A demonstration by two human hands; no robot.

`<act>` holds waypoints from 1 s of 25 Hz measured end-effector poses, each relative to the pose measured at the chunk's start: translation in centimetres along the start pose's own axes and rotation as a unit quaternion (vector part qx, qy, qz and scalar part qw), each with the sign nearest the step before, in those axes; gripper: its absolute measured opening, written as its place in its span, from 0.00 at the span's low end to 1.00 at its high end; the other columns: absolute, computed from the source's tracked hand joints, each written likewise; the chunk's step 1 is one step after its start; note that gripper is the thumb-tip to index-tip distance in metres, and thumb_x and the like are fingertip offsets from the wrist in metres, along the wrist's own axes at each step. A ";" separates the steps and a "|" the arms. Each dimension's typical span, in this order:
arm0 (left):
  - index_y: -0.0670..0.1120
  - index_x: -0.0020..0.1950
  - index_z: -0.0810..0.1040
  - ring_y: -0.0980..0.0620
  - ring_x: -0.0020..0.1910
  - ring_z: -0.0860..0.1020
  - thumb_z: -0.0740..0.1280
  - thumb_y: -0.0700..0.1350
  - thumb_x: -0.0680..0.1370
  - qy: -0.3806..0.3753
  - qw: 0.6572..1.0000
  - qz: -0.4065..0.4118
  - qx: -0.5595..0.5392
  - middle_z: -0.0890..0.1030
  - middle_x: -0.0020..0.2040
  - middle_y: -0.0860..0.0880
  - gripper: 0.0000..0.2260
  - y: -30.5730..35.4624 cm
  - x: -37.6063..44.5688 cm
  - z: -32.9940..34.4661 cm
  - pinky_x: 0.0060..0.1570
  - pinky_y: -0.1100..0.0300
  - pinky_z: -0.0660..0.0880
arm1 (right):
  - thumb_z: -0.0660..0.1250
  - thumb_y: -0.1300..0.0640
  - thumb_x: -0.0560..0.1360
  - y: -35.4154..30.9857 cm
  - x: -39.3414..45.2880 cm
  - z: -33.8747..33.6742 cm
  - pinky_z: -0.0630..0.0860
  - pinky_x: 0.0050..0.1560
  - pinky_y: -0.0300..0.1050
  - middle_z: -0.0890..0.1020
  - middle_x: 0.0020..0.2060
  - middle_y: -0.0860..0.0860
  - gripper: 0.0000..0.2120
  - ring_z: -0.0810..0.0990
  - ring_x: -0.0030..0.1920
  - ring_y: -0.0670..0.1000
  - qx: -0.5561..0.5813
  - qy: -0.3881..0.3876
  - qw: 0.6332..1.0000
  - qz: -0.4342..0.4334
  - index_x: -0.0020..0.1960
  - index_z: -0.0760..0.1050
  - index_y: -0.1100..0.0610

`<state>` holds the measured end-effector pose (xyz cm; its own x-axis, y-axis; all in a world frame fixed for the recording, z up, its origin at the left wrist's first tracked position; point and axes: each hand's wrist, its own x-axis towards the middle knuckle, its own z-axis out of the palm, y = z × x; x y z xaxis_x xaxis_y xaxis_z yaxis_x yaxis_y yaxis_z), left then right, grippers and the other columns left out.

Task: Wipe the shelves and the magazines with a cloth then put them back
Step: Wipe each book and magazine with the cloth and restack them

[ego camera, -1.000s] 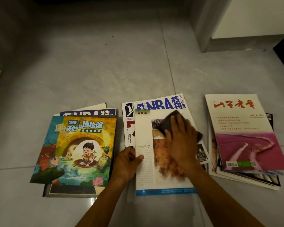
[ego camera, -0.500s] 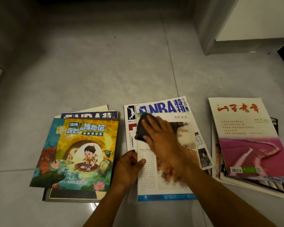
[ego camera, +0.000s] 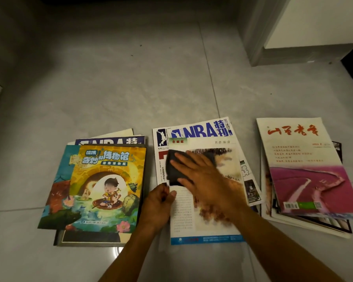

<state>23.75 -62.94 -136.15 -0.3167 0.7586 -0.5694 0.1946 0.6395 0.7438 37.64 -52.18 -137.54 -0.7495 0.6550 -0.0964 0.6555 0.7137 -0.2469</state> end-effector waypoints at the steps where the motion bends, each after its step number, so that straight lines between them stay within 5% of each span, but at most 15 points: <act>1: 0.47 0.44 0.74 0.52 0.44 0.82 0.62 0.49 0.81 -0.004 1.000 0.002 -0.006 0.82 0.45 0.50 0.08 0.2 -0.1 -0.2 0.44 0.53 0.82 | 0.55 0.42 0.80 1.9 -0.6 0.2 0.50 0.75 0.59 0.56 0.77 0.47 0.27 0.53 0.76 0.53 -0.003 0.011 1.000 0.029 0.77 0.54 0.45; 5: 0.50 0.43 0.76 0.50 0.44 0.82 0.56 0.52 0.82 0.006 0.999 -0.040 -0.015 0.82 0.46 0.48 0.14 0.7 0.1 -0.5 0.47 0.51 0.81 | 0.55 0.44 0.80 4.6 -3.0 0.3 0.56 0.73 0.62 0.60 0.76 0.52 0.27 0.58 0.75 0.59 0.045 0.086 0.944 0.314 0.77 0.57 0.50; 9: 0.53 0.45 0.77 0.49 0.49 0.81 0.58 0.55 0.81 0.002 0.999 -0.034 -0.027 0.82 0.52 0.50 0.12 0.5 0.0 -0.3 0.52 0.47 0.79 | 0.51 0.41 0.78 -3.5 -6.0 2.3 0.58 0.72 0.59 0.61 0.75 0.50 0.27 0.59 0.75 0.56 -0.018 0.057 0.993 0.104 0.76 0.58 0.48; 12: 0.54 0.47 0.77 0.50 0.50 0.80 0.59 0.55 0.81 -0.002 0.999 -0.026 -0.044 0.81 0.54 0.51 0.11 0.6 -0.2 -0.3 0.53 0.47 0.79 | 0.53 0.40 0.78 -0.9 -8.4 2.4 0.55 0.74 0.59 0.61 0.75 0.47 0.27 0.57 0.75 0.53 -0.054 0.006 0.998 -0.032 0.75 0.58 0.45; 17: 0.51 0.48 0.78 0.51 0.46 0.81 0.54 0.62 0.80 -0.004 0.998 -0.053 -0.024 0.82 0.47 0.52 0.19 1.2 -0.3 -0.3 0.50 0.50 0.79 | 0.52 0.39 0.78 -1.5 -9.9 2.0 0.63 0.69 0.63 0.63 0.75 0.49 0.27 0.59 0.74 0.56 0.004 0.056 0.986 0.156 0.75 0.60 0.47; 21: 0.48 0.49 0.78 0.55 0.48 0.79 0.62 0.56 0.79 -0.013 1.000 -0.011 0.005 0.81 0.47 0.55 0.13 1.0 -0.2 -0.1 0.49 0.58 0.77 | 0.54 0.42 0.78 -7.3 -10.6 3.7 0.55 0.73 0.55 0.64 0.74 0.47 0.25 0.59 0.75 0.54 -0.026 0.028 0.999 -0.008 0.74 0.62 0.46; 25: 0.45 0.43 0.75 0.51 0.46 0.81 0.69 0.48 0.77 -0.007 0.998 -0.010 0.067 0.82 0.46 0.50 0.08 0.0 0.7 0.1 0.50 0.52 0.80 | 0.52 0.42 0.77 -2.3 -14.5 3.3 0.55 0.71 0.56 0.65 0.74 0.50 0.27 0.58 0.75 0.54 -0.077 0.016 0.997 -0.018 0.75 0.58 0.48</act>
<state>23.68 -62.42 -136.56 -0.3082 0.7466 -0.5896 0.3109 0.6648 0.6793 46.65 -64.15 -138.74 -0.7713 0.6339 -0.0578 0.6362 0.7651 -0.0988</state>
